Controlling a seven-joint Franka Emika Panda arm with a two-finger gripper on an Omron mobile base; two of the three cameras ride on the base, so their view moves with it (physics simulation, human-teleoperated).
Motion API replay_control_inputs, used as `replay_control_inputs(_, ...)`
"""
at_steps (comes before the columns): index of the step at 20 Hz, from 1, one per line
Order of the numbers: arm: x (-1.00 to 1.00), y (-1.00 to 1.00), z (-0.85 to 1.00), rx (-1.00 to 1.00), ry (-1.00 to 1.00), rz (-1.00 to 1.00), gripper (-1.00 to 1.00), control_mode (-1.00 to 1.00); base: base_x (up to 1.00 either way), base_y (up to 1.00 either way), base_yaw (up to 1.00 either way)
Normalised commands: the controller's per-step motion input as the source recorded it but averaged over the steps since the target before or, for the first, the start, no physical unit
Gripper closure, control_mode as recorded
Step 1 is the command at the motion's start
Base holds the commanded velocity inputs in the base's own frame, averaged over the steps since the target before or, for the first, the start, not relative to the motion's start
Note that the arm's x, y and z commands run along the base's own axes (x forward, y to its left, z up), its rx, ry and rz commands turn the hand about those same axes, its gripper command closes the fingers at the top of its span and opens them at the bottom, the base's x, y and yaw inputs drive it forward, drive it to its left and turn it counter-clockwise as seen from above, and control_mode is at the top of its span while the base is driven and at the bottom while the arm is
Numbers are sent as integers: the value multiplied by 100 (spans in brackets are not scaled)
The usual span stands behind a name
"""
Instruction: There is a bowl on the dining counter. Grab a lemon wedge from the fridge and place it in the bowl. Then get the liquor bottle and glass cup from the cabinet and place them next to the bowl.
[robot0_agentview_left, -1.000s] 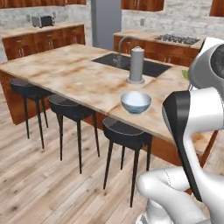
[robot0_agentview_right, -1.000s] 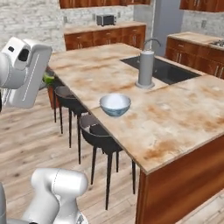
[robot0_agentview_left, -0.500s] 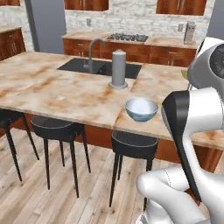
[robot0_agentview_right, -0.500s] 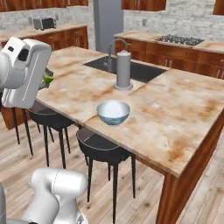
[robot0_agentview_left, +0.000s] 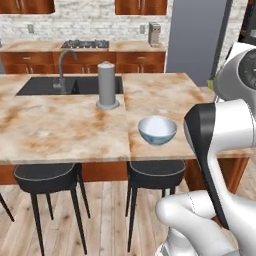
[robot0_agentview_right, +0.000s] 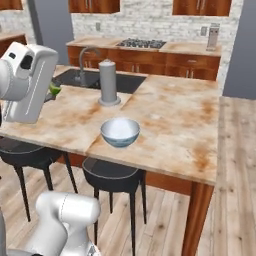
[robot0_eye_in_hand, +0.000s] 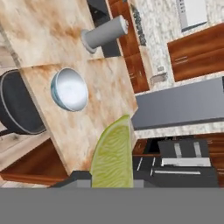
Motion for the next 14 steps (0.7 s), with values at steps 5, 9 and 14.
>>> replay_control_inputs(5,0,0,0,0,0,0,100,100,66,29,-39)
replay_control_inputs(9,0,0,0,0,0,0,100,100,61,1,-14)
replay_control_inputs(14,25,0,-1,5,9,-1,100,-100,30,2,-4)
